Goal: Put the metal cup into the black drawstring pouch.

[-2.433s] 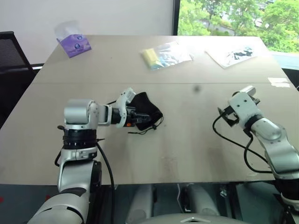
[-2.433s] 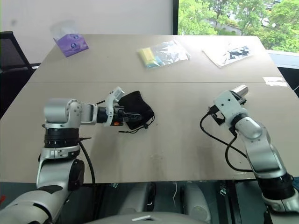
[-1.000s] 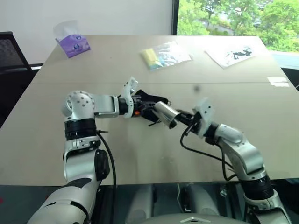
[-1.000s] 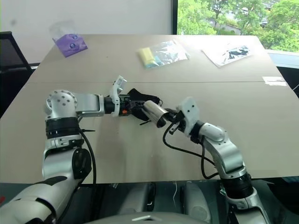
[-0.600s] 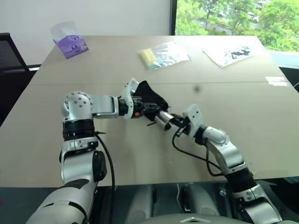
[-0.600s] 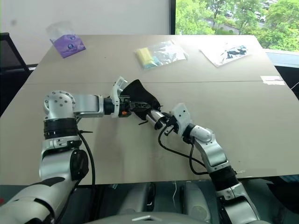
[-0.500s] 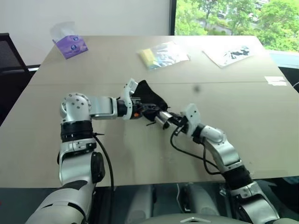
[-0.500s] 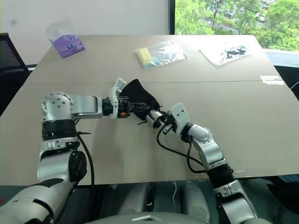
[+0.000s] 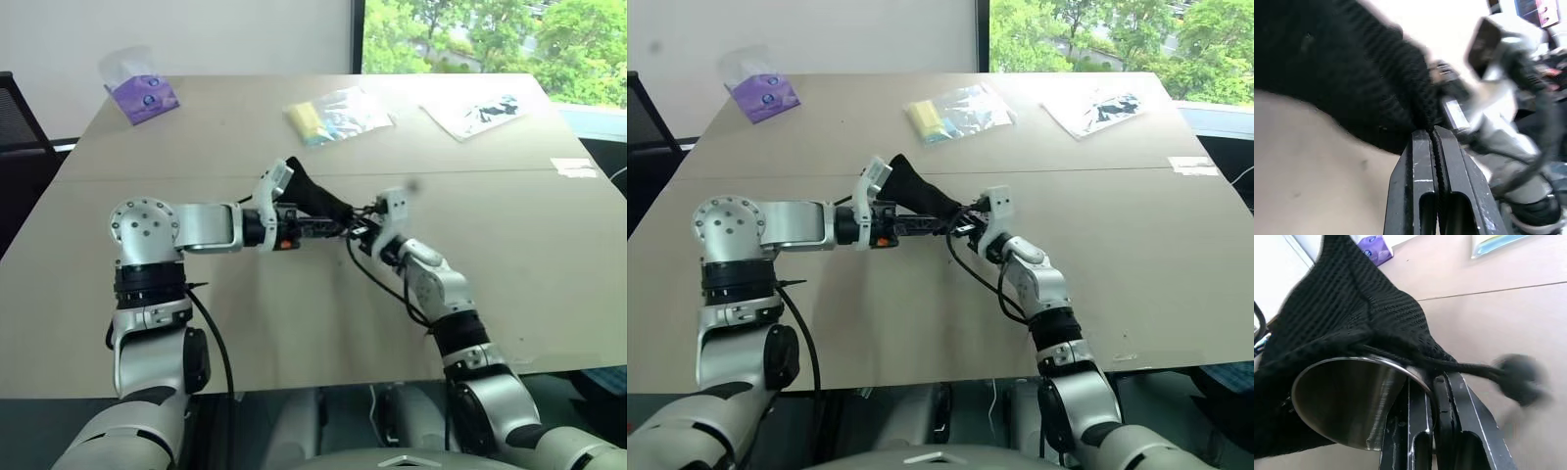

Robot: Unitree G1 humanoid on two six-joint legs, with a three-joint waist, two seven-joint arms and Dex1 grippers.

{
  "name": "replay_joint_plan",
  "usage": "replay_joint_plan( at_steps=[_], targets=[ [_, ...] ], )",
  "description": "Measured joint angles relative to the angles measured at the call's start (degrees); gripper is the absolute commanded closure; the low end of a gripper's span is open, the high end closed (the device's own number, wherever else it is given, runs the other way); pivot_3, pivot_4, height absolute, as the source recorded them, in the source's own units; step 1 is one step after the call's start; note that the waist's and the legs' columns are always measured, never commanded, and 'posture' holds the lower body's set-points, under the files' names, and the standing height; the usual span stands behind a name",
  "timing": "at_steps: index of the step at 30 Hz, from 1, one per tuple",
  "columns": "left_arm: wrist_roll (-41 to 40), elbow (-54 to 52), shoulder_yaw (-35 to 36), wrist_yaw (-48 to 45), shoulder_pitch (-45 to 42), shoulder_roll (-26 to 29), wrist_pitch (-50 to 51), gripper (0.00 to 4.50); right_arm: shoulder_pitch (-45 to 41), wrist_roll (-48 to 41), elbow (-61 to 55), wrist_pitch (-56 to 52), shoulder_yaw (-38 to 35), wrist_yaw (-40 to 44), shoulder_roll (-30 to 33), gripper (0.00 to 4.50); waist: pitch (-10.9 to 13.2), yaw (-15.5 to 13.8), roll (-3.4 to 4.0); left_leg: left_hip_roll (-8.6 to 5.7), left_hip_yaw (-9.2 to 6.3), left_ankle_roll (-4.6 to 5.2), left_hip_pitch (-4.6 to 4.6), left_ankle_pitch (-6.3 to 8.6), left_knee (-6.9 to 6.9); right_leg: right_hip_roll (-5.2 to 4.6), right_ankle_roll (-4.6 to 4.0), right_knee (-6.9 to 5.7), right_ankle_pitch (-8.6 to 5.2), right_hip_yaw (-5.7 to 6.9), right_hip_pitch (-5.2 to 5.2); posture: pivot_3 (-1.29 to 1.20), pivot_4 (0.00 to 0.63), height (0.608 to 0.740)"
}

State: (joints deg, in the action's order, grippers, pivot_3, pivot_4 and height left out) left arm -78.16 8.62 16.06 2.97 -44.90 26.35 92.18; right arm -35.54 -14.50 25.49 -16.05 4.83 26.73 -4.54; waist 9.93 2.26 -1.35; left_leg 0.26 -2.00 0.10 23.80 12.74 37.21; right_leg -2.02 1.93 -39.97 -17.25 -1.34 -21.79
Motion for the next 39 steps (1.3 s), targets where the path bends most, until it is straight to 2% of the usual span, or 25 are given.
replay_joint_plan(
  at_steps=[2, 4, 6, 7, 8, 10, 12, 14, 15, 16, 17, 19, 21, 24, 25, 26, 27, 29, 30, 31, 33, 39],
  targets=[
    [-1.9, -0.5, 0.7, 3.9, 0.0, -1.1, -0.3, 4.5, -4.3, 13.7, 4.9, 10.2, 10.3, -4.4, 3.7, 4.47, 0.0, 0.2, 0.01, -0.03, 0.07, 0.0, 0.01, 0.0, 0.0, 0.0, 0.01, 0.0, 0.0, -0.03, -0.06, 0.0, 0.15, 0.74],
    [-4.0, -0.6, 1.1, 7.0, 0.0, -1.3, -1.0, 4.5, -7.9, 21.3, 8.4, 17.6, 14.9, -7.0, 5.2, 4.47, 0.0, 0.2, -0.01, -0.03, 0.08, -0.01, 0.02, 0.0, 0.0, 0.0, 0.01, -0.01, 0.0, -0.04, -0.08, 0.0, 0.15, 0.74],
    [-7.5, -0.6, 1.4, 9.7, 0.0, -1.0, -2.8, 4.5, -9.3, 18.8, 11.2, 18.4, 11.5, -6.9, 2.5, 4.47, 0.0, 0.2, -0.06, 0.05, 0.03, -0.02, 0.01, -0.01, -0.02, 0.03, 0.0, 0.02, 0.0, -0.04, -0.03, 0.0, 0.15, 0.74],
    [-9.3, -0.7, 1.5, 11.0, -0.1, -0.6, -4.1, 4.5, -9.3, 13.5, 12.3, 15.9, 6.9, -6.3, -1.1, 4.47, 0.0, 0.3, -0.09, 0.1, 0.02, -0.04, 0.01, -0.01, -0.03, 0.04, 0.0, 0.02, 0.0, -0.03, -0.02, 0.0, 0.15, 0.74],
    [-11.8, -1.1, 0.6, 12.8, -0.5, -0.5, -5.4, 4.5, -9.8, 4.6, 13.1, 11.2, 2.1, -5.5, -3.0, 4.47, 0.1, -0.1, -0.04, 0.06, -0.02, -0.06, 0.06, -0.02, -0.05, -0.04, -0.01, 0.05, 0.01, 0.06, 0.02, 0.0, 0.15, 0.74],
    [-16.4, -1.8, -1.0, 15.1, 0.7, 0.7, -7.5, 4.5, -11.3, -1.0, 14.8, 7.9, -3.1, -4.8, -3.0, 4.47, 0.1, -0.6, -0.11, 0.01, -0.05, -0.04, 0.1, -0.01, 0.0, -0.12, -0.01, 0.12, 0.01, 0.12, 0.04, 0.0, 0.15, 0.74],
    [-20.9, -2.1, -2.5, 17.6, 1.8, 2.3, -10.3, 4.5, -13.4, 3.9, 17.0, 11.5, 0.4, -4.8, -2.9, 4.47, 0.1, -0.2, -0.16, -0.04, 0.0, -0.03, 0.1, 0.0, 0.0, -0.12, 0.0, 0.1, 0.01, 0.01, -0.03, 0.0, 0.15, 0.74],
    [-23.9, -2.5, -5.6, 21.1, 2.8, 4.2, -12.0, 4.5, -16.1, 15.8, 19.6, 21.1, 10.3, -7.3, -0.9, 4.47, 0.1, 0.2, -0.11, -0.05, 0.03, -0.04, 0.05, -0.01, -0.07, -0.06, 0.0, 0.04, 0.01, -0.07, -0.1, 0.0, 0.15, 0.74],
    [-25.3, -2.5, -6.6, 22.0, 3.8, 4.8, -12.9, 4.5, -17.6, 19.3, 20.6, 23.6, 12.6, -7.7, 0.7, 4.47, 0.1, 0.2, -0.1, -0.06, 0.04, -0.04, 0.03, -0.01, -0.12, -0.06, 0.0, 0.0, 0.0, -0.08, -0.12, 0.0, 0.15, 0.74],
    [-26.5, -2.5, -7.1, 22.6, 4.2, 4.9, -14.2, 4.5, -17.7, 18.9, 21.0, 23.7, 11.7, -7.4, 0.2, 4.47, 0.1, 0.1, -0.22, 0.04, -0.03, -0.05, 0.04, -0.02, -0.11, 0.01, -0.01, 0.04, 0.0, 0.01, -0.1, 0.0, 0.15, 0.74],
    [-28.7, -2.5, -7.4, 23.0, 4.2, 5.8, -15.9, 4.5, -16.6, 14.1, 21.5, 21.3, 7.2, -6.0, -3.2, 4.47, 0.1, 0.0, -0.32, 0.14, -0.1, -0.08, 0.06, -0.02, -0.11, 0.05, -0.02, 0.08, 0.0, 0.11, -0.05, 0.0, 0.15, 0.74],
    [-30.7, -2.7, -8.4, 23.2, 4.0, 6.3, -18.6, 4.5, -16.5, 7.3, 21.7, 17.3, 4.0, -2.4, -3.2, 4.47, 0.2, -0.2, -0.15, 0.03, -0.04, -0.07, 0.1, -0.02, -0.08, -0.09, -0.02, 0.1, 0.0, 0.09, -0.03, 0.0, 0.15, 0.74],
    [-31.4, -2.8, -8.4, 23.1, 4.0, 6.5, -19.6, 4.5, -16.5, 5.9, 21.6, 16.2, 3.0, -1.8, -3.2, 4.47, 0.2, -0.3, -0.22, -0.01, -0.04, -0.06, 0.1, -0.02, -0.04, -0.1, -0.02, 0.14, 0.0, 0.06, 0.0, 0.0, 0.15, 0.74],
    [-31.3, -2.3, -8.8, 21.3, 4.1, 7.7, -20.9, 4.5, -14.8, 5.1, 17.7, 13.5, 3.3, 0.0, -3.0, 3.54, 0.2, -0.2, -0.21, -0.03, -0.07, -0.06, 0.08, -0.02, -0.08, -0.06, -0.03, 0.11, 0.0, 0.08, -0.01, 0.0, 0.15, 0.74],
    [-30.5, -1.7, -8.8, 20.2, 4.1, 7.8, -21.2, 4.5, -13.2, 4.9, 15.3, 12.3, 3.6, 0.9, -2.8, 3.01, 0.2, -0.2, -0.21, -0.02, -0.08, -0.06, 0.07, -0.02, -0.11, -0.02, -0.03, 0.11, -0.01, 0.08, -0.02, 0.0, 0.15, 0.74],
    [-28.7, -0.4, -8.7, 18.7, 4.3, 8.4, -21.5, 4.5, -10.2, 4.4, 11.2, 10.6, 4.2, 2.6, -2.7, 2.76, 0.2, -0.2, -0.2, 0.0, -0.09, -0.07, 0.05, -0.03, -0.14, 0.01, -0.04, 0.11, -0.01, 0.09, -0.02, 0.0, 0.15, 0.74],
    [-26.0, 1.5, -8.6, 16.9, 4.4, 9.2, -21.9, 4.5, -6.7, 3.8, 6.8, 8.2, 5.2, 4.5, -2.1, 2.1, 0.2, -0.1, -0.18, -0.01, -0.06, -0.07, 0.05, -0.03, -0.16, 0.03, -0.04, 0.11, -0.01, 0.09, -0.03, 0.0, 0.15, 0.74],
    [-22.3, 4.1, -8.1, 14.2, 4.5, 9.5, -22.4, 4.5, -2.7, 3.2, 1.0, 4.4, 6.2, 6.5, -0.1, 1.22, 0.2, -0.2, -0.16, -0.03, -0.01, -0.06, 0.06, -0.03, -0.14, 0.07, -0.03, 0.11, -0.01, 0.18, -0.05, 0.0, 0.15, 0.74],
    [-20.4, 5.6, -7.8, 12.7, 4.6, 9.8, -22.5, 4.5, -1.2, 2.9, -2.3, 2.4, 6.6, 7.2, 1.1, 0.63, 0.2, -0.2, -0.16, -0.04, 0.0, -0.06, 0.06, -0.03, -0.12, 0.08, -0.03, 0.11, -0.01, 0.22, -0.05, 0.0, 0.15, 0.74],
    [-19.1, 6.5, -7.5, 11.7, 4.6, 10.2, -22.6, 4.5, -0.4, 2.7, -4.7, 1.1, 6.5, 7.6, 2.0, 0.37, 0.2, -0.2, -0.16, -0.05, 0.0, -0.05, 0.07, -0.03, -0.11, 0.07, -0.03, 0.11, -0.01, 0.24, -0.05, 0.0, 0.15, 0.74],
    [-14.2, 8.3, -6.8, 6.6, 4.6, 10.4, -23.4, 4.5, 1.8, 2.1, -13.0, -2.7, 6.6, 8.4, 5.0, 0.37, 0.2, -0.2, -0.16, -0.06, -0.02, -0.05, 0.06, -0.03, -0.12, 0.09, -0.03, 0.1, -0.02, 0.28, -0.04, 0.0, 0.15, 0.74],
    [-1.2, 10.5, -5.7, -6.0, 4.6, 10.7, -27.9, 4.5, 4.5, 3.4, -23.9, -6.8, 7.2, 7.8, 10.6, 0.37, 0.2, 0.0, -0.16, -0.03, 0.01, -0.06, 0.05, -0.03, -0.15, 0.06, -0.03, 0.12, -0.02, 0.24, -0.05, 0.0, 0.15, 0.74]
  ],
)
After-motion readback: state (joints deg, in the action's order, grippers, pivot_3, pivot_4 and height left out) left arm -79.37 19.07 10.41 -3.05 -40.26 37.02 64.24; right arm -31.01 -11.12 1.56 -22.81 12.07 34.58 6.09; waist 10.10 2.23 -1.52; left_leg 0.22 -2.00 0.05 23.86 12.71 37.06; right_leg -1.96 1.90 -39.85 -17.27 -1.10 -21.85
